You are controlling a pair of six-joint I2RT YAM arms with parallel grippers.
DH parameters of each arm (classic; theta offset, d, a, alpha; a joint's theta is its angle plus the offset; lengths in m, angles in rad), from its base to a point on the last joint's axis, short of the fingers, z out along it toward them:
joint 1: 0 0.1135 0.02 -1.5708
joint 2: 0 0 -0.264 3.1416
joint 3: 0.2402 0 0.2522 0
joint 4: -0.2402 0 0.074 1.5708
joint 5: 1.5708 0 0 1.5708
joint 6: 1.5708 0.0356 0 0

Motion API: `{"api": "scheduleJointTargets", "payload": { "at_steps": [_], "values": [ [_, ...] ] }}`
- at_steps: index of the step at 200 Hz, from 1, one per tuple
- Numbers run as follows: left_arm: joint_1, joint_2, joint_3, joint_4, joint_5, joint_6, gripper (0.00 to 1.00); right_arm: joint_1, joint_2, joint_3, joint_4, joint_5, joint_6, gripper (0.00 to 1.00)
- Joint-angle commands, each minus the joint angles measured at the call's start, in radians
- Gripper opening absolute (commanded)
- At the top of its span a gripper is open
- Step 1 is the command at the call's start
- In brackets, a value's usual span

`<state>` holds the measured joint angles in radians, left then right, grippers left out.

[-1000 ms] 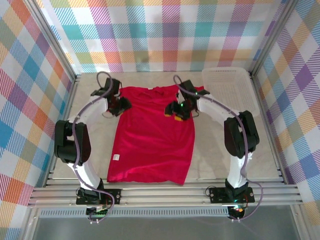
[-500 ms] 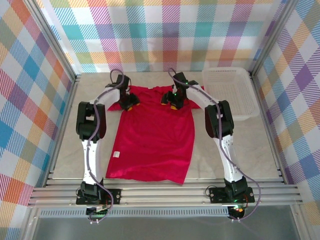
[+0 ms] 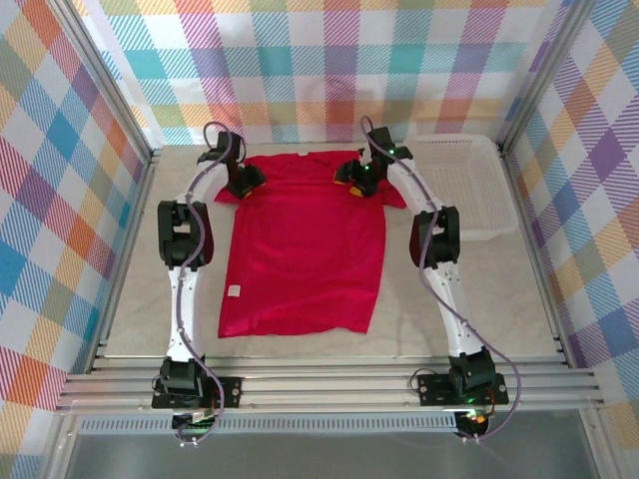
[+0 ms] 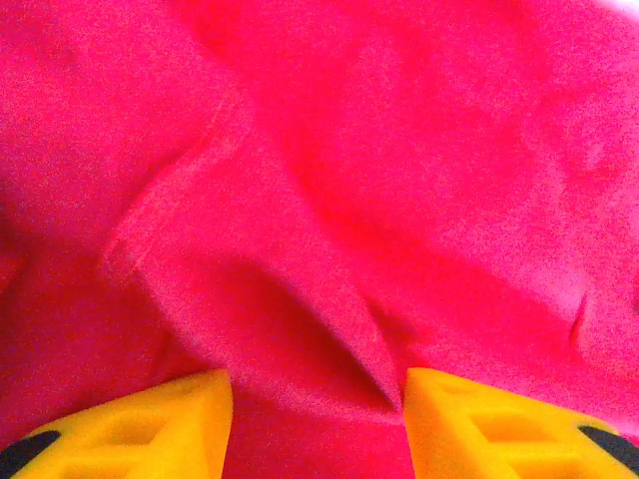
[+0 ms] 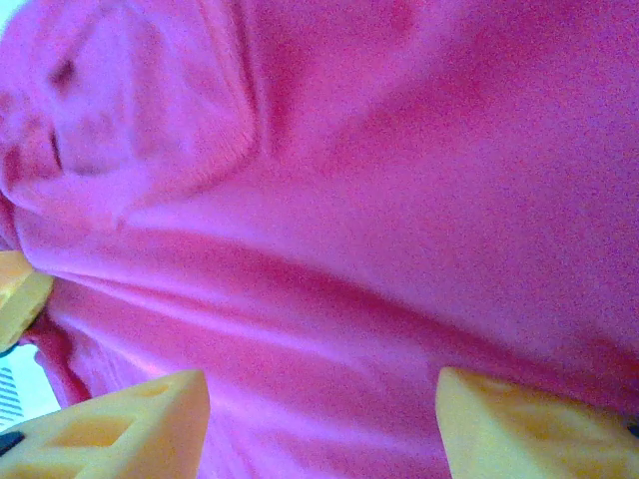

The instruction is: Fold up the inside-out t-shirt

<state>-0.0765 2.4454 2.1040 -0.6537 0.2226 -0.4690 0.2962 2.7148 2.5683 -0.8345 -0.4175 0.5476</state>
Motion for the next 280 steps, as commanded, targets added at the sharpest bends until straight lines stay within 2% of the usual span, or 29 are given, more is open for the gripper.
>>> {"api": "scheduleJointTargets", "payload": {
  "at_steps": [1,30,55,94,135,164,231,260,276,280],
  "values": [
    [-0.018,-0.276,-0.197,-0.013,-0.023,0.038,0.46,0.055,-0.286,-0.205,-0.079,0.027,-0.095,0.58],
    [-0.073,-0.600,-0.558,0.012,-0.094,0.031,0.46,0.166,-0.610,-0.681,0.033,0.102,-0.126,0.56],
    [-0.106,-0.830,-0.843,0.028,-0.178,-0.028,0.46,0.289,-0.803,-1.009,0.161,0.176,-0.100,0.50],
    [-0.106,-1.055,-1.148,0.065,-0.191,-0.104,0.46,0.468,-0.939,-1.261,0.171,0.319,-0.099,0.43],
    [-0.111,-1.181,-1.287,0.097,-0.185,-0.150,0.46,0.577,-1.075,-1.495,0.168,0.434,-0.045,0.44],
    [-0.115,-1.201,-1.324,0.116,-0.177,-0.163,0.46,0.609,-1.101,-1.592,0.218,0.431,-0.012,0.45],
    [-0.128,-1.180,-1.340,0.135,-0.171,-0.168,0.45,0.686,-1.042,-1.574,0.209,0.468,0.013,0.53],
    [-0.132,-1.178,-1.340,0.131,-0.173,-0.166,0.45,0.692,-1.013,-1.580,0.216,0.479,0.021,0.44],
    [-0.134,-1.183,-1.339,0.125,-0.178,-0.163,0.45,0.698,-1.012,-1.582,0.218,0.479,0.022,0.36],
    [-0.134,-1.184,-1.339,0.123,-0.179,-0.164,0.45,0.699,-1.013,-1.580,0.215,0.480,0.024,0.30]
  ]
}}
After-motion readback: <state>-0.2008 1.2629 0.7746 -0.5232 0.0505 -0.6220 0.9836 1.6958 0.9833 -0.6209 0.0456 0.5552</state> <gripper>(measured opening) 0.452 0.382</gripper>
